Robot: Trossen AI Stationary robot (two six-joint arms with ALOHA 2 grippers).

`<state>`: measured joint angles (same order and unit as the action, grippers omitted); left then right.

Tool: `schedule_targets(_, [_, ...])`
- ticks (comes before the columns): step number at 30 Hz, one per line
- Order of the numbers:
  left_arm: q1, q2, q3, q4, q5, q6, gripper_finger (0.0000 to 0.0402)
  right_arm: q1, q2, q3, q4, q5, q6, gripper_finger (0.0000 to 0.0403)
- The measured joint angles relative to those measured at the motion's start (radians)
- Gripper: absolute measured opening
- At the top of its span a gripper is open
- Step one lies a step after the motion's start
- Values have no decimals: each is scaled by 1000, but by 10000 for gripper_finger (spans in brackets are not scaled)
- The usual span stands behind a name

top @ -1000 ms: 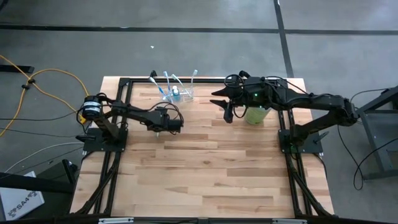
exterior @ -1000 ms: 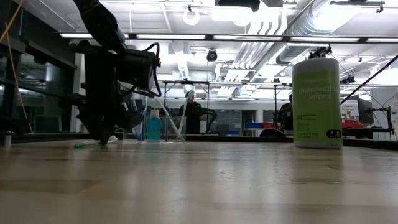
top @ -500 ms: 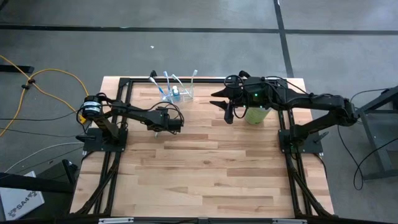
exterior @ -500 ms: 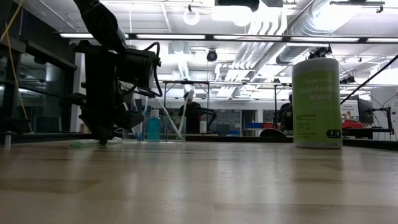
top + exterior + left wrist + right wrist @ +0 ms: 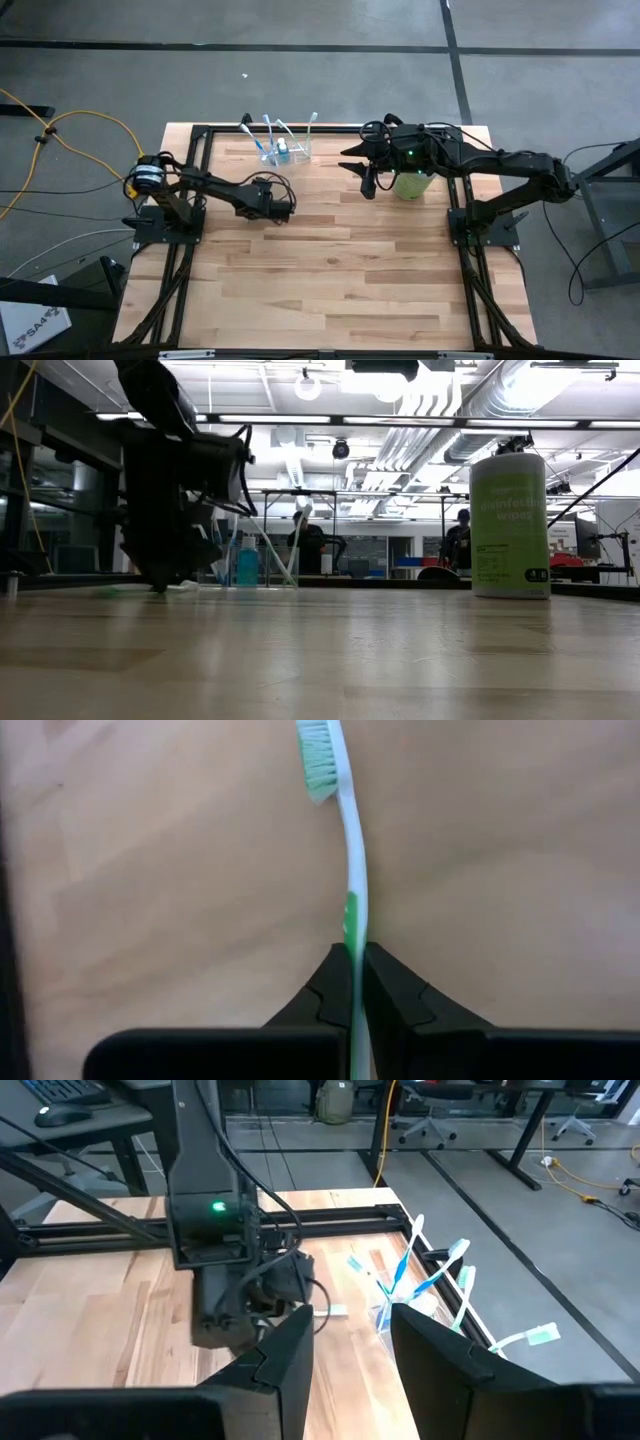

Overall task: Pick & Place toothbrushing station
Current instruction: Put the green toothbrush into the right section of the transparent organizer

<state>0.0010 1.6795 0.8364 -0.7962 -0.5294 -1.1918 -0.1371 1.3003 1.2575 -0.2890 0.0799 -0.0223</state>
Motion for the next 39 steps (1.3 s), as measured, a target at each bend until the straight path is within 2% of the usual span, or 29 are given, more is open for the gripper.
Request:
schedule_targets(5, [-53,-70,16,14,-9,19,3,0,0,0,-2,0,1,128])
schedule_targets(16, [-221,-311,24,67,-192,96,3,-2,32,1,-118,22,68,128])
schedule_targets(20, [-299,-387,25,217,-275,246,3,4,66,-2,-153,41,99,128])
schedule_targets(23, [-349,-422,26,361,-328,401,3,20,107,3,-111,18,103,128])
schedule_targets(27, [-400,-434,27,515,-385,568,3,30,153,1,-74,-21,103,128])
schedule_targets(33, [-436,-434,27,678,-450,724,3,43,195,1,23,-115,100,128])
schedule_targets(39, [-473,-434,27,852,-471,912,3,65,197,1,101,-132,88,128])
